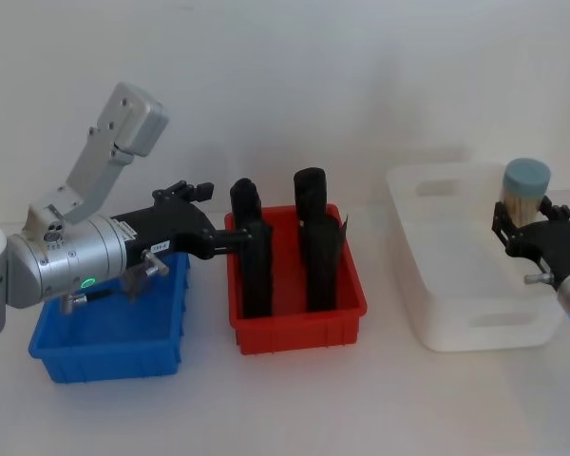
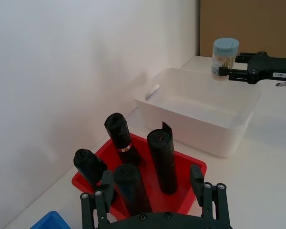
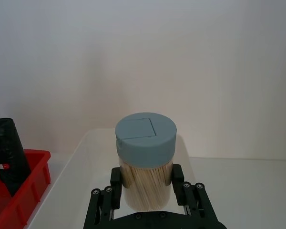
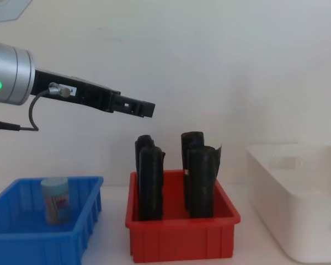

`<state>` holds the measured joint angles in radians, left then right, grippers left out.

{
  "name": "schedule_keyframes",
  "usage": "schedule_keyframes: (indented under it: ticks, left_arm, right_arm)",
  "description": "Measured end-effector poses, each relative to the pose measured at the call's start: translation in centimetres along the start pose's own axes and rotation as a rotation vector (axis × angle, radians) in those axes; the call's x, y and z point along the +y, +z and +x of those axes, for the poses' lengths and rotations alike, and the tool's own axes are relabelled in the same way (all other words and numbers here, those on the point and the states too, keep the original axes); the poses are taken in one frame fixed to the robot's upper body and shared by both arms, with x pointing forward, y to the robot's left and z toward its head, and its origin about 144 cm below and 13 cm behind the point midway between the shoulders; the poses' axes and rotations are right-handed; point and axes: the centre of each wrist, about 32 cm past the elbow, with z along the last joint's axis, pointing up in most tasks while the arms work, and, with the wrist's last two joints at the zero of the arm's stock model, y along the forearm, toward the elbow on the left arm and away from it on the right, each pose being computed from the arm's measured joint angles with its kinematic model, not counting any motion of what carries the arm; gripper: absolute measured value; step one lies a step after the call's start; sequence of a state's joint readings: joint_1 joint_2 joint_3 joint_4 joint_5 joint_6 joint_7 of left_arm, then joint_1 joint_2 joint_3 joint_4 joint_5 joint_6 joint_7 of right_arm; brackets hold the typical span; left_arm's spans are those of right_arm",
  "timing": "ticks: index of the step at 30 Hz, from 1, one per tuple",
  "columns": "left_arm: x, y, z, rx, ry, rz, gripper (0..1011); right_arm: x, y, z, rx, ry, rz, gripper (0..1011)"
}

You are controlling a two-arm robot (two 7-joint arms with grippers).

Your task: Pick the cotton swabs from the blue box and place them into the white box.

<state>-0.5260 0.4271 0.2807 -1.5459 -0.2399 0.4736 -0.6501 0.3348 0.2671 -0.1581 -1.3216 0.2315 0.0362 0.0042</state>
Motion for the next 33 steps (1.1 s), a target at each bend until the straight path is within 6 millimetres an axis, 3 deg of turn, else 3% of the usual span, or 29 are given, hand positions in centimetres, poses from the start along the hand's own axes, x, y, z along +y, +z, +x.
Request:
schedule_keyframes:
  ticks: [7,21,33]
  left_arm:
    - [0.00,0.00,0.00,0.000,0.000,0.000,1003]
    - [0.00,0.00,0.00,0.000,0.000,0.000,1003]
    - [0.00,0.00,0.00,0.000,0.000,0.000,1003]
  right_arm:
    - [0.53,-0.37,0.27,-0.006,0.001,-0.021,626]
    - [0.91,-0.69,0.62,-0.017,0.001,-0.026,999]
    - [0.77,-0.64,0.75,-0.031,-0.001,-0.003,1002]
